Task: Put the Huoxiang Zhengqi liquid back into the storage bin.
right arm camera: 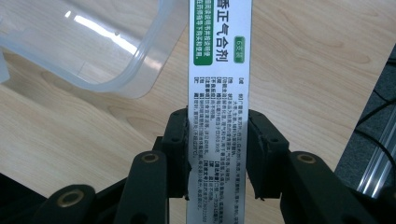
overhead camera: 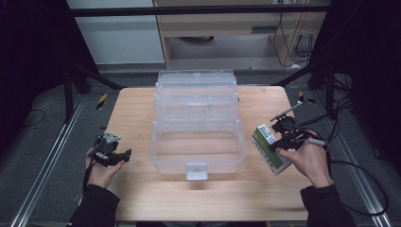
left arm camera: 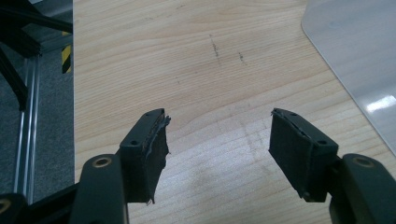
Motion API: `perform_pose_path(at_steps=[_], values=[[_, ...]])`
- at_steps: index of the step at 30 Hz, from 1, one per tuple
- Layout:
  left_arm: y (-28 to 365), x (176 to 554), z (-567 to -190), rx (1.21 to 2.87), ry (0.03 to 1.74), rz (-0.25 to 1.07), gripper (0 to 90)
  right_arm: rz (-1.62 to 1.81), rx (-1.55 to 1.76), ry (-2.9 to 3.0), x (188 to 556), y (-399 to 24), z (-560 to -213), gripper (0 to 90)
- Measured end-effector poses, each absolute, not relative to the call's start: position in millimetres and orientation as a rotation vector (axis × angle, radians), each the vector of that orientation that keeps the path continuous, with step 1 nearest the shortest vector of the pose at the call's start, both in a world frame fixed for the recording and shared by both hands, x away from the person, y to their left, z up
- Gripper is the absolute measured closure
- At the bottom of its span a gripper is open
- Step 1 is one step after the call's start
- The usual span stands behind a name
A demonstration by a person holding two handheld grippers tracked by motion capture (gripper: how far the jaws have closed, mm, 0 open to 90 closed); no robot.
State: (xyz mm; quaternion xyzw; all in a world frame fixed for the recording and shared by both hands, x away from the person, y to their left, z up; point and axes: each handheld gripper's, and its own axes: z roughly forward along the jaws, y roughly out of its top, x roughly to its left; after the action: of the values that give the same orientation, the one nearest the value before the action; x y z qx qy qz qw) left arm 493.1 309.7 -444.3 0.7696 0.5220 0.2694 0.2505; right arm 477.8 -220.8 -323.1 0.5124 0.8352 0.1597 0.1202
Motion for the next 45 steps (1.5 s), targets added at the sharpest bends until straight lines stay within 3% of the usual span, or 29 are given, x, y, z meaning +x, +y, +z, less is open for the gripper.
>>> perform_pose_path(at_steps=[45], values=[[309.9, 493.7, -445.6, 2.102, 1.425, 0.728, 35.5, 0.607, 1.191, 2.54, 484.3, -177.9, -276.9, 64.0]])
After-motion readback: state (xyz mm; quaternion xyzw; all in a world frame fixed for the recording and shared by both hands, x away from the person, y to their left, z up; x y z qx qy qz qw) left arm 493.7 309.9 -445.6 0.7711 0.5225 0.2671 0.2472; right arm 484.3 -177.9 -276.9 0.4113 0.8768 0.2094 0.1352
